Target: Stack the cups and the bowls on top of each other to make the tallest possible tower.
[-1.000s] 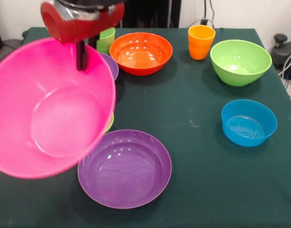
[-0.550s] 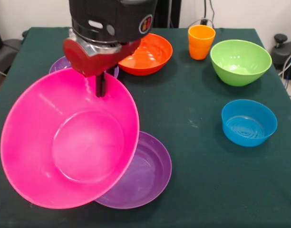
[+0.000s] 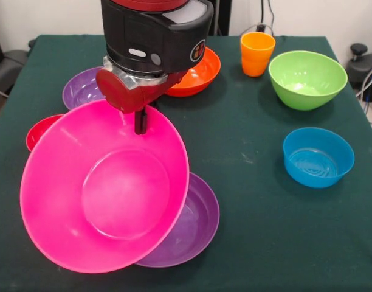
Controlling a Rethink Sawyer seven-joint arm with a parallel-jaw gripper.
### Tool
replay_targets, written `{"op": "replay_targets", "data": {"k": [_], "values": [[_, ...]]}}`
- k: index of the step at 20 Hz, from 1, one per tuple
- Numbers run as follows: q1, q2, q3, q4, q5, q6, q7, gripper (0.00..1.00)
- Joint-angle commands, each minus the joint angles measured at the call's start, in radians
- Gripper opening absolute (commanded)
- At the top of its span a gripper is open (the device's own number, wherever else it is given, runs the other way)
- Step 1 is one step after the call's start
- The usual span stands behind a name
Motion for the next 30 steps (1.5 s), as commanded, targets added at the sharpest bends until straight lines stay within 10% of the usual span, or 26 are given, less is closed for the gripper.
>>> {"op": "replay_targets", "data": {"k": [1, 30], "values": [[0.006, -0.027, 0.138, 0.084, -0.085, -0.100, -0.217, 0.00], [0.062, 0.021, 0.153, 0.007, -0.023, -0.033, 0.000, 0.00]]}}
